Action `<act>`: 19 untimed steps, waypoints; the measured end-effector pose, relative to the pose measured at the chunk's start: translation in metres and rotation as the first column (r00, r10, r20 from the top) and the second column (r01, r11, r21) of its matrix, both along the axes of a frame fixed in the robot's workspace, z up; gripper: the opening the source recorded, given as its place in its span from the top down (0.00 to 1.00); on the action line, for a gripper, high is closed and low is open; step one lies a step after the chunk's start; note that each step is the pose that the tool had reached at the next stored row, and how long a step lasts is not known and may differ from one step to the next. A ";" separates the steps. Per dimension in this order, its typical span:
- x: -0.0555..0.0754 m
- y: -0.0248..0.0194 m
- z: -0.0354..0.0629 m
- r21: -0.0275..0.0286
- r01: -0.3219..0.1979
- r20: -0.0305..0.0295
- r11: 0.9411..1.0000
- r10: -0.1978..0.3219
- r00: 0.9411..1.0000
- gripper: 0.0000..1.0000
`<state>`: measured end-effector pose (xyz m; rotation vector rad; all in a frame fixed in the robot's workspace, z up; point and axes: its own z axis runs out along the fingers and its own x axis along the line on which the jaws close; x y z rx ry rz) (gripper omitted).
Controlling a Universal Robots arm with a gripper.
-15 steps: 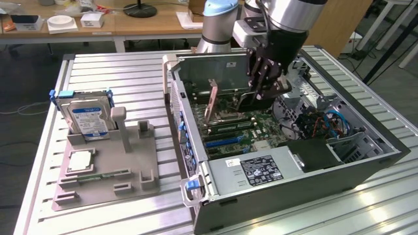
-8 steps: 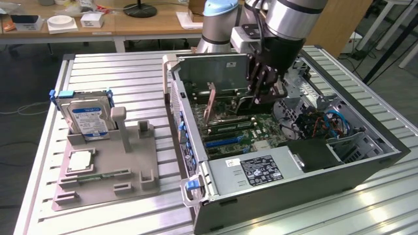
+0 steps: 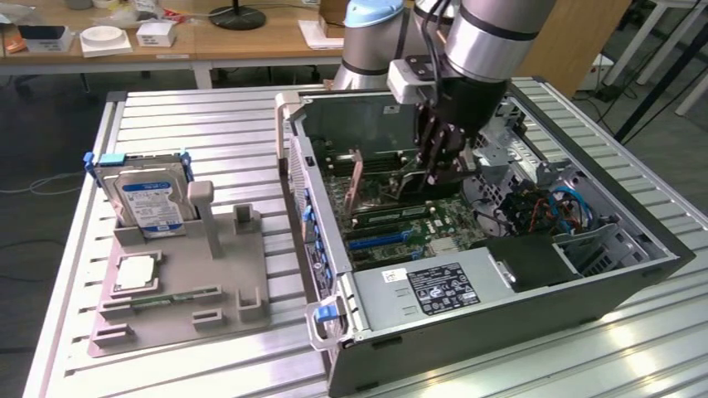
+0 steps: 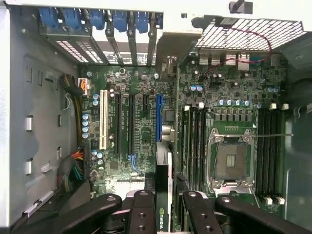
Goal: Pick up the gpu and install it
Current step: 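Insert the gpu into the slot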
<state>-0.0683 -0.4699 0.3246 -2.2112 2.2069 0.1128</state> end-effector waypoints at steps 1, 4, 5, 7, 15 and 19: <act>0.000 0.0000 -0.0018 0.000 0.000 0.000 1.000 0.000 1.000 0.74; 0.000 0.0000 -0.0074 0.000 0.000 0.000 1.000 0.000 1.000 0.74; -0.001 0.0000 -0.0092 0.000 0.000 0.000 1.000 0.000 1.000 0.74; -0.001 -0.0002 -0.0128 0.000 0.000 0.000 1.000 0.000 1.000 0.74; -0.015 -0.0006 -0.0268 -0.001 -0.020 0.019 1.000 0.020 1.000 0.74; -0.016 -0.0005 -0.0281 -0.002 -0.019 0.021 1.000 0.019 1.000 0.74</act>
